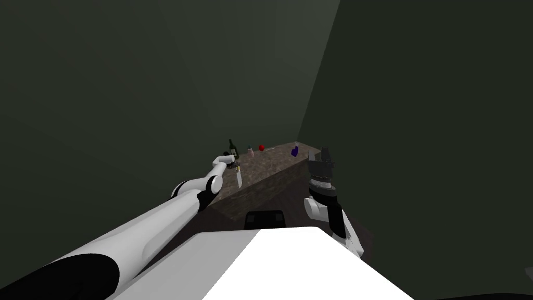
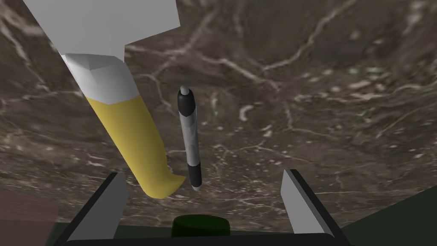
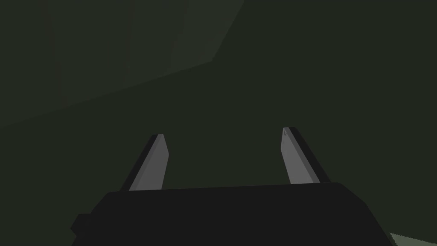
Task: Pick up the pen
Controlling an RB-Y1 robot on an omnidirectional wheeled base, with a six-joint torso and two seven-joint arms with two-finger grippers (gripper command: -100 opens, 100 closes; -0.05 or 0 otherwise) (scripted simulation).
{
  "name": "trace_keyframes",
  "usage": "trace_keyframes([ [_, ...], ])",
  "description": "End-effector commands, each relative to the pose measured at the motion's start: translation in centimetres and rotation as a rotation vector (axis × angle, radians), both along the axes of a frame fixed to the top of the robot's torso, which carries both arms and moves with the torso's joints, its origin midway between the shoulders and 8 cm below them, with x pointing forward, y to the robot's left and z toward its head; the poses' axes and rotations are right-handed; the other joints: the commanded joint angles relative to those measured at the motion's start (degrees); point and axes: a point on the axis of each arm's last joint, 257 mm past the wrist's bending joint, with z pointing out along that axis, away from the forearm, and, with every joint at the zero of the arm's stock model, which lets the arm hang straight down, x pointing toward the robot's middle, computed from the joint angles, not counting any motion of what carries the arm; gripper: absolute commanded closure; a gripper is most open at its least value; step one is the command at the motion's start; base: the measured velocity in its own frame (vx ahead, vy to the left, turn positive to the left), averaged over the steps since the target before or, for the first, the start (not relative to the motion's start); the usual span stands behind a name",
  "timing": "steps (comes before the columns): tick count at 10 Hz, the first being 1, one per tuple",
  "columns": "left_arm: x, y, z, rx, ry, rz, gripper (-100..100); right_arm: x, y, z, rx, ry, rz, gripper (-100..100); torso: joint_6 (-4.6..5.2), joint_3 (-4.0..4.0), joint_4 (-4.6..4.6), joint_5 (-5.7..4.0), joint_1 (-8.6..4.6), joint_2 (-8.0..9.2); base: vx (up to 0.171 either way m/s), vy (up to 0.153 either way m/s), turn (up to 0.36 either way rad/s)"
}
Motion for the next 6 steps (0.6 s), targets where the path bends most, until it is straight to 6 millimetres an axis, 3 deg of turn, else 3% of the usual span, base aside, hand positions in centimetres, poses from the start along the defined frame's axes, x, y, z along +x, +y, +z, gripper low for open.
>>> trace_keyframes([
  [1,-0.1,0.3,-0.2,0.003,0.005,-0.017,-100,0.0,0.0,0.0,0.000,0.000,0.000,0,0.00,0.00,0.00,0.00,0.00,0.00,0.052,-0.075,0.084],
  [6,-1.1,2.1,-1.0,-0.003,0.005,-0.066,-100,0.0,0.0,0.0,0.000,0.000,0.000,0,-0.08,-0.02,-0.05,0.01,0.11,0.01,0.053,-0.092,0.110],
])
